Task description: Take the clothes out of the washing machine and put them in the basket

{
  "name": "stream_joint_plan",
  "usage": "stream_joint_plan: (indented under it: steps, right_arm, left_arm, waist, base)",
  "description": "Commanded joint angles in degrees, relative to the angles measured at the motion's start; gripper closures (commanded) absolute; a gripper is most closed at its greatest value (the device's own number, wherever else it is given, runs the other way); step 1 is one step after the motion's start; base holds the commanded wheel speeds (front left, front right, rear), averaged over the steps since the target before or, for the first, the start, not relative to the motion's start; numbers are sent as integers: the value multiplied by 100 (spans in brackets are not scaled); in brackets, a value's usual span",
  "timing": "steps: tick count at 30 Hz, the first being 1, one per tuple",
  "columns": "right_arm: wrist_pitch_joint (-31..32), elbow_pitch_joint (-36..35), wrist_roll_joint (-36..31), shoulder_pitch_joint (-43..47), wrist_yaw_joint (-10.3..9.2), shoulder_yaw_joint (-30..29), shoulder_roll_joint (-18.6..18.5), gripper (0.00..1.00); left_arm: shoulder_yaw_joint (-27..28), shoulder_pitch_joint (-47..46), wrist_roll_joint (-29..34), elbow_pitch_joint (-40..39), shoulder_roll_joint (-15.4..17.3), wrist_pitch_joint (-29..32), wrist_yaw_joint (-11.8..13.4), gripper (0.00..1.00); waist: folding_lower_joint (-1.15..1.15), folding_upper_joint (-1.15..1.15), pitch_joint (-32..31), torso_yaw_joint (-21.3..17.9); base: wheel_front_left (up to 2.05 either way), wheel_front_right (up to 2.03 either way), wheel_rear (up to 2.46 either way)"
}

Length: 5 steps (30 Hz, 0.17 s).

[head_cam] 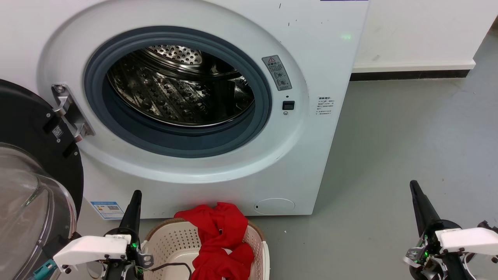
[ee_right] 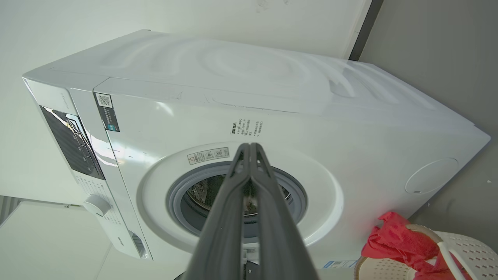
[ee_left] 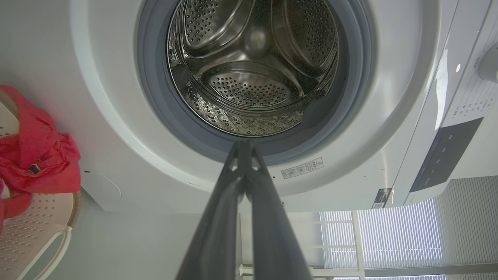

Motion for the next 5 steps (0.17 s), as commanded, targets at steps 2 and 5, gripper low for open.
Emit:
stream_joint_plan:
  steps: [2, 5]
  right_arm:
    - [56, 13, 174, -147, -1, -29, 2, 100]
    - [92, 36, 303, -166, -1, -46, 7, 100]
  left_arm:
    - [27, -108, -173, 11, 5, 46, -38, 100]
    - [36, -127, -308, 30, 5, 83, -56, 100]
  waist:
    - [0, 0, -1, 3]
    - [0, 0, -2, 7]
  base:
    - [0, 0, 0]
    - [0, 0, 0]
